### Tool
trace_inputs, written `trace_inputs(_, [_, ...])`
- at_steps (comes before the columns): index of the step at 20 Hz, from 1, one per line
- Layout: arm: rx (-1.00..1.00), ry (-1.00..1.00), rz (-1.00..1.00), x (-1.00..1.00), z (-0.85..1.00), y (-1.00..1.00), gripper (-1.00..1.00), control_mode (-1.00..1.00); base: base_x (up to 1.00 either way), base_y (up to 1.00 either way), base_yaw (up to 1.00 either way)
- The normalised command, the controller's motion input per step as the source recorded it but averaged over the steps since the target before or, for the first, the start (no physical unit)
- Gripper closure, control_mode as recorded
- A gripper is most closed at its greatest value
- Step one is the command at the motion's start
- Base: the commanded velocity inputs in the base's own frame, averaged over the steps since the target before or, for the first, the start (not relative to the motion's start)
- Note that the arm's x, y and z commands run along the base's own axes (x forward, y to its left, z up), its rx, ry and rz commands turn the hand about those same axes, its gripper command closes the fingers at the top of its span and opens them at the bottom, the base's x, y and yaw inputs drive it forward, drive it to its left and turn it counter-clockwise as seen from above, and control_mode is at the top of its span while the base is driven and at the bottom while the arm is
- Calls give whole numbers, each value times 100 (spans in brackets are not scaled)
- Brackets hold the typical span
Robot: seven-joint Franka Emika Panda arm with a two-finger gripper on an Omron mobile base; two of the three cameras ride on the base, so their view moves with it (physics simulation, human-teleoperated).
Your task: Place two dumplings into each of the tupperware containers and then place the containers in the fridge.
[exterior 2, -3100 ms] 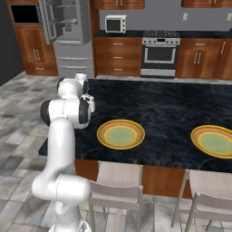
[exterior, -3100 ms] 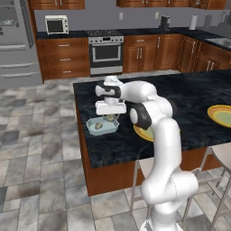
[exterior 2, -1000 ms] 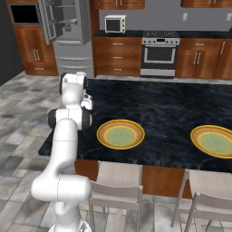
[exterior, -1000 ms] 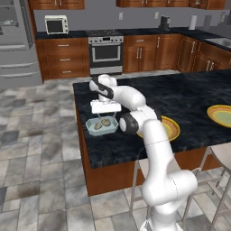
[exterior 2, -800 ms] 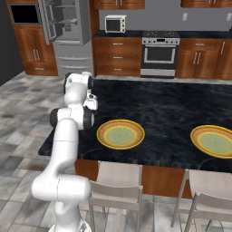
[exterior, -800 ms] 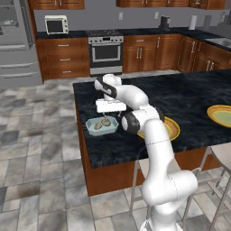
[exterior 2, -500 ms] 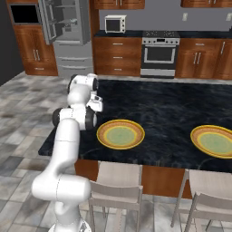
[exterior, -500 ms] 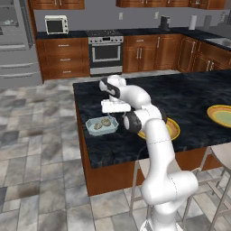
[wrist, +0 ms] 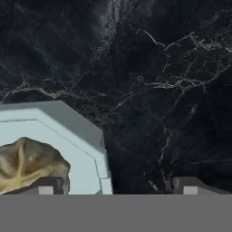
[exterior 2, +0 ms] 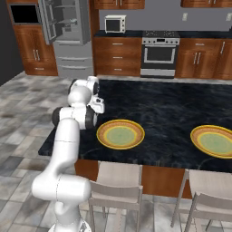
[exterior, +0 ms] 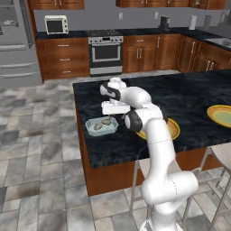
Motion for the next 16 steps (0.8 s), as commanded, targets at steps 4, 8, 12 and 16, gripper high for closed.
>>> trace_inputs(4, [3, -33, 2, -14, -37, -6, -100, -100, 0, 0, 0])
trace_inputs(8, [4, -12, 7, -51, -17, -1, -100, -100, 0, 0, 0])
trace_inputs(12, [4, -2, 10, -54, -1, -1, -100, -100, 0, 0, 0])
trace_inputs(16, [2, -17, 10, -11, -23, 0, -100, -100, 0, 0, 0])
